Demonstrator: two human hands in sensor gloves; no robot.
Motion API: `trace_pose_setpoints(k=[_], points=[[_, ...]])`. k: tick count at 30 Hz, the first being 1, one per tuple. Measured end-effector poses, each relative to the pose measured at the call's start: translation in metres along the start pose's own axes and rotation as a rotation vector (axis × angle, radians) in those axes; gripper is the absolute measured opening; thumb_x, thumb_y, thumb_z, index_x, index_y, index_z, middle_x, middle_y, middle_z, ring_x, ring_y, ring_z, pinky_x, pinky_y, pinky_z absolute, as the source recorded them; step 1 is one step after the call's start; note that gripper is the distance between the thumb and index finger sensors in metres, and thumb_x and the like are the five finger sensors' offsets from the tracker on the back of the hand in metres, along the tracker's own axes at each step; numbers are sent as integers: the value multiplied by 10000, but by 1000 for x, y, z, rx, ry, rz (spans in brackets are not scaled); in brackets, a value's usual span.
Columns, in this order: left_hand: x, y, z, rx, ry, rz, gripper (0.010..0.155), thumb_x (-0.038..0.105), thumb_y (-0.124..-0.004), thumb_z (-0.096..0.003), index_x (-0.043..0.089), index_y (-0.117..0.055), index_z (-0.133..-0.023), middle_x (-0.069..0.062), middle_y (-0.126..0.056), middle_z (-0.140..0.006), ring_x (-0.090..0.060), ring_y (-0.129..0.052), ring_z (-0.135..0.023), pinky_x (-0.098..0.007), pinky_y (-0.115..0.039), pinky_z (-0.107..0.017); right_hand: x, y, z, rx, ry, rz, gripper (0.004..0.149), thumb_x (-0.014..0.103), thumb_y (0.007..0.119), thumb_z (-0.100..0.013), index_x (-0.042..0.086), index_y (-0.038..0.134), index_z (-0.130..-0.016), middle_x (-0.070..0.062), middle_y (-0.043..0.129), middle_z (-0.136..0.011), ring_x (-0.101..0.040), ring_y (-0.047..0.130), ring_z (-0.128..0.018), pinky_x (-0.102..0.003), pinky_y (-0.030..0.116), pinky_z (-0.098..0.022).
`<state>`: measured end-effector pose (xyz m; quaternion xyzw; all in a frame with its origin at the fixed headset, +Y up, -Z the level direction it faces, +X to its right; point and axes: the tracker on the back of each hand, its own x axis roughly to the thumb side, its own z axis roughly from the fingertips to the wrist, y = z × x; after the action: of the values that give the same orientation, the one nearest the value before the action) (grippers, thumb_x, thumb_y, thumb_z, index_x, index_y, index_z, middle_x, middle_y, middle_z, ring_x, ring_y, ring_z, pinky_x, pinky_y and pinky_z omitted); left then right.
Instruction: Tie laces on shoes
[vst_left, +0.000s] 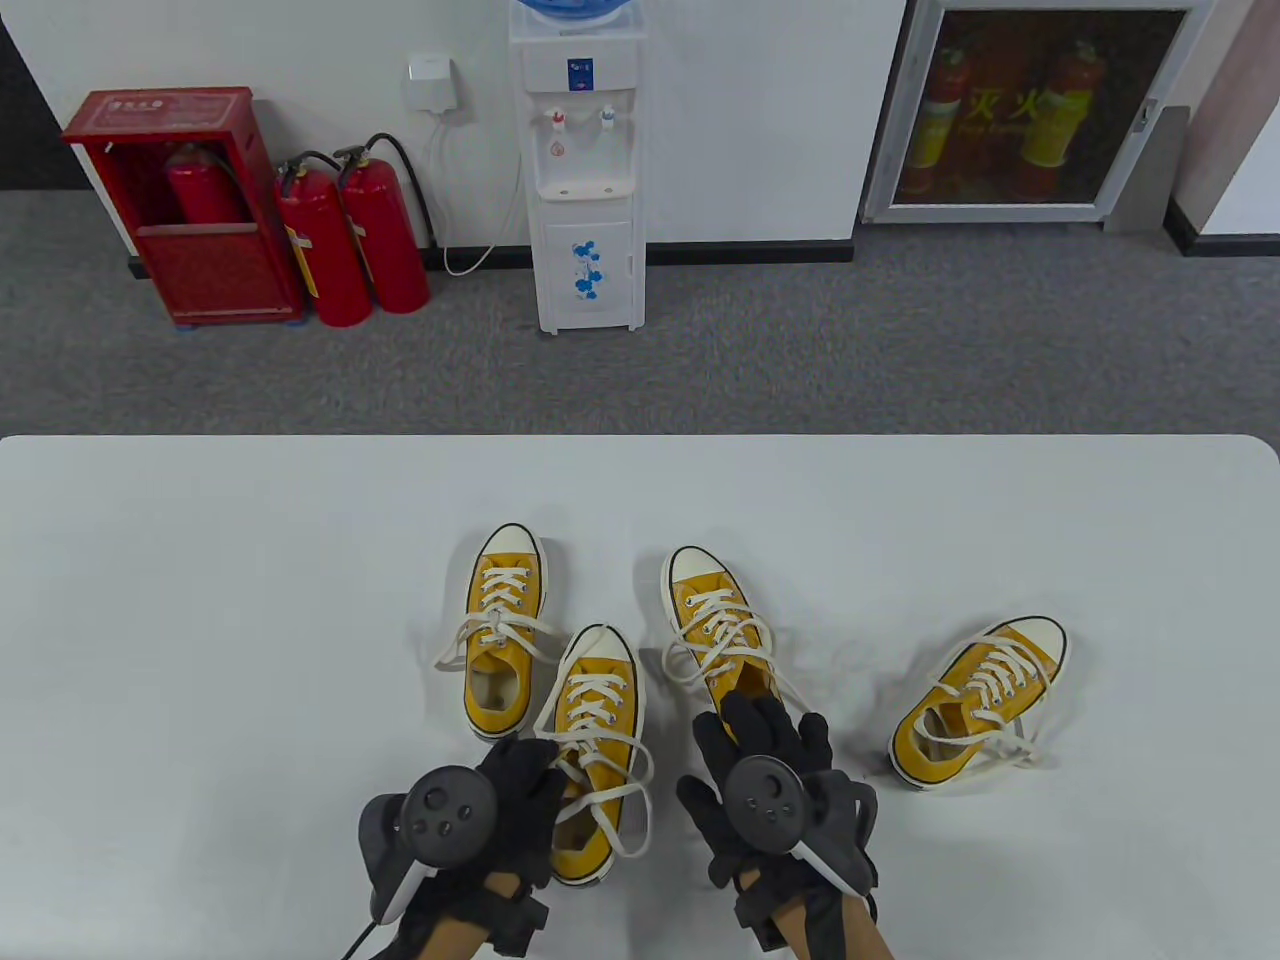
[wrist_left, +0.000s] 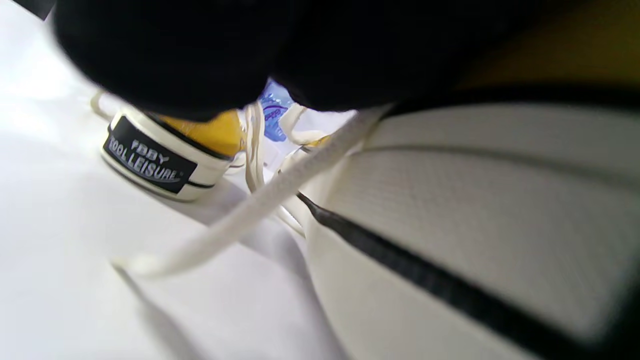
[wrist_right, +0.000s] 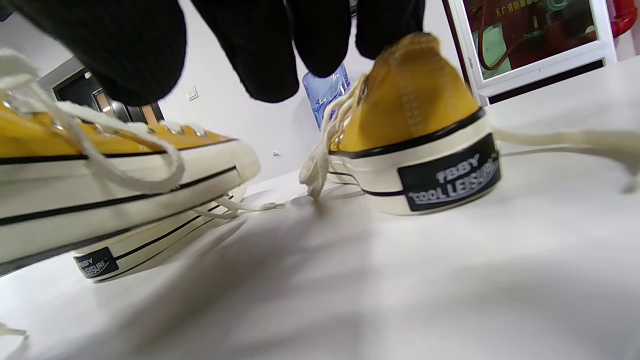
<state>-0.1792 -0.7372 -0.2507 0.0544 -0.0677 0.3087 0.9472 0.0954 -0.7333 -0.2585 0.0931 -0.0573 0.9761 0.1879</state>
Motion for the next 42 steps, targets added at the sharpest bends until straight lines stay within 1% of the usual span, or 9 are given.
trace_pose_setpoints(k=[6, 13, 16, 22, 25, 29, 31, 35, 42], points=[[-5, -10, -1, -27, 7, -21, 423, 447, -791, -472, 228, -861, -828, -40, -957, -665, 66, -1044, -103, -271, -1005, -140, 0, 0, 0, 2, -1, 3, 695, 541, 772, -425, 193, 692, -1022, -72, 465, -1137, -435, 487, -1071, -737, 259, -716], [-14, -21, -3, -219, 51, -23, 421, 453, -820, -475, 250, -856, -842, -32, -980, -705, 6, -1098, -155, -306, -1005, -172, 0, 1, 0, 10, -8, -2, 695, 542, 771, -424, 195, 693, -1021, -71, 457, -1139, -430, 485, -1074, -739, 256, -715], [-16, -20, -5, -256, 78, 25, 431, 453, -819, -479, 248, -846, -857, -42, -975, -731, -57, -1082, -184, -351, -974, -201, 1, 2, 0, 15, -12, -1, 694, 542, 770, -425, 193, 694, -1021, -71, 455, -1139, -432, 484, -1073, -739, 256, -714], [-17, -6, -5, -329, 70, 6, 502, 534, -785, -482, 278, -842, -910, -55, -963, -835, -156, -1071, -313, -418, -924, -291, 1, 1, 0, 9, -16, -5, 695, 543, 770, -424, 194, 694, -1021, -70, 456, -1139, -434, 485, -1072, -739, 257, -713], [-19, 4, -5, -321, 66, -4, 538, 558, -777, -481, 273, -828, -935, -74, -944, -875, -192, -1069, -376, -445, -907, -334, 1, 1, 0, 8, -17, -4, 694, 543, 769, -425, 195, 693, -1021, -70, 455, -1139, -432, 486, -1072, -739, 258, -714], [-22, 20, -5, -294, 54, -23, 519, 544, -782, -485, 291, -830, -936, -72, -949, -855, -197, -1062, -387, -447, -901, -346, 1, 2, 0, 13, -16, -9, 694, 543, 769, -425, 194, 694, -1021, -71, 455, -1139, -433, 485, -1072, -740, 258, -713], [-24, 24, -6, -307, 54, -18, 498, 519, -794, -483, 282, -852, -917, -58, -989, -751, -174, -1054, -323, -436, -907, -308, 1, 2, 0, 15, -16, -10, 694, 543, 769, -426, 195, 692, -1021, -70, 453, -1139, -433, 484, -1072, -739, 257, -713], [-30, 26, 0, -361, 74, 37, 511, 499, -793, -488, 286, -830, -951, -21, -1046, -621, -137, -1062, -206, -405, -930, -231, 1, 3, 0, 20, -11, -11, 693, 543, 768, -426, 195, 693, -1021, -71, 454, -1139, -431, 487, -1071, -739, 259, -713], [-36, 17, 5, -449, 57, 132, 615, 581, -805, -471, 301, -761, -1017, -24, -1057, -662, -141, -1101, -249, -399, -940, -237, 3, 2, 2, -2, -22, 9, 689, 540, 768, -426, 194, 698, -1017, -69, 453, -1138, -436, 477, -1072, -745, 239, -707]])
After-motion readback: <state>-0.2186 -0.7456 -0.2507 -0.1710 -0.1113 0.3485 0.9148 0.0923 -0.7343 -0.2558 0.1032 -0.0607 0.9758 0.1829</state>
